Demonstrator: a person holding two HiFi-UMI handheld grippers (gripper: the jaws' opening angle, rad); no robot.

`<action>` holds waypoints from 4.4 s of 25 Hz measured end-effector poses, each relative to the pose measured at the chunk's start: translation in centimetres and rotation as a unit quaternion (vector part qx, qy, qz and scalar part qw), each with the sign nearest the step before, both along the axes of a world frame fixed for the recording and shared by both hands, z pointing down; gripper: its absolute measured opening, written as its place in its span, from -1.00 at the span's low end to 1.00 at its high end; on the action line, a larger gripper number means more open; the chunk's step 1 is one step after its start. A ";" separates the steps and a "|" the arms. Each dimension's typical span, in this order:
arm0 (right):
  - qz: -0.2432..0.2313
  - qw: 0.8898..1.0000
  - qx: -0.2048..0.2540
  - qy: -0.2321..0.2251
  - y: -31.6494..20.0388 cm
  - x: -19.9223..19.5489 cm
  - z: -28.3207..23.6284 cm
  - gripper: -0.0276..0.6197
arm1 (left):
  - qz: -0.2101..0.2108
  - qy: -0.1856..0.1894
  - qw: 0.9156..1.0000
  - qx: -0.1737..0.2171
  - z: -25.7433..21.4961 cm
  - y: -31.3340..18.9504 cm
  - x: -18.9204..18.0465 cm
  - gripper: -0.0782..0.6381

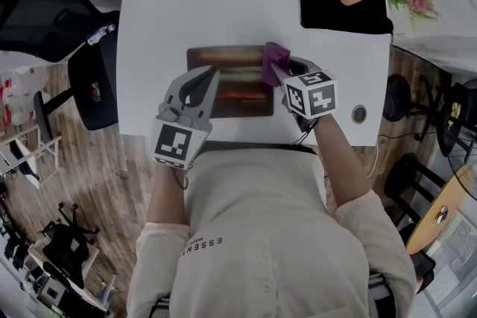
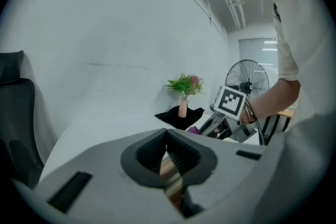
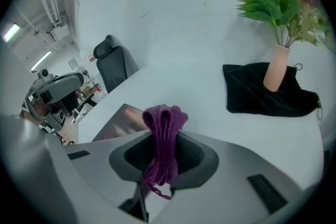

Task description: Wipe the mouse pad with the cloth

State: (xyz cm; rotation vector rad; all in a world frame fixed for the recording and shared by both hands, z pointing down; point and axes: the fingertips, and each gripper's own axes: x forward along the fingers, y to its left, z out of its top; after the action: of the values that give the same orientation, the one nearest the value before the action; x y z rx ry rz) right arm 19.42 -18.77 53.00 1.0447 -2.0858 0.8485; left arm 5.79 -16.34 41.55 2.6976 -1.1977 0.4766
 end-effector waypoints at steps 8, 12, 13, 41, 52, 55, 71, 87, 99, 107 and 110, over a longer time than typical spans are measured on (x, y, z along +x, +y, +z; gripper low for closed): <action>-0.019 0.999 -0.006 -0.040 2.9 -8.2 -1.9 -0.61 | -0.001 0.000 1.000 -0.006 -0.3 1.1 -6.2 -0.78; -0.034 0.998 -0.020 -0.053 4.4 -13.5 -1.2 -0.61 | -0.016 0.011 0.999 -0.027 0.6 2.1 -10.1 -0.78; -0.038 0.997 -0.025 -0.055 4.7 -14.8 -0.9 -0.61 | -0.013 0.009 1.000 -0.026 0.9 2.3 -11.0 -0.78; -0.049 0.996 -0.072 -0.015 5.6 -17.1 3.1 -0.60 | 0.017 0.009 0.999 -0.033 1.8 2.6 -12.1 -0.78; -0.051 0.996 -0.067 -0.022 5.3 -10.4 3.2 -0.60 | 0.027 -0.007 1.000 -0.014 1.7 3.0 -5.6 -0.78; -0.057 0.996 -0.065 -0.016 5.2 -8.6 3.2 -0.60 | 0.024 -0.009 1.000 -0.009 1.6 3.1 -3.7 -0.78; -0.059 0.997 -0.048 0.017 5.3 0.8 3.1 -0.60 | -0.040 -0.009 0.999 0.001 1.4 3.6 1.1 -0.78; -0.072 0.997 -0.028 -0.030 7.0 -5.0 -1.2 -0.60 | -0.042 -0.023 0.999 0.025 -1.1 4.4 -3.5 -0.78; -0.115 0.990 -0.056 -0.057 11.4 -18.5 0.5 -0.60 | -0.056 -0.029 0.998 0.002 -0.4 7.6 -13.5 -0.78; -0.099 0.992 -0.066 -0.048 12.0 -21.8 2.4 -0.60 | -0.053 -0.027 0.998 -0.010 0.5 8.7 -16.7 -0.78; -0.082 0.993 -0.066 -0.044 11.7 -21.3 2.9 -0.60 | -0.056 -0.022 0.998 -0.019 0.7 8.7 -16.8 -0.78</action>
State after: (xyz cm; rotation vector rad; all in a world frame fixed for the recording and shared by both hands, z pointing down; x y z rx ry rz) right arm -1.92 -7.09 55.90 0.7666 -2.1230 0.9493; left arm -11.04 -7.61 42.23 2.5841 -1.3295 0.5406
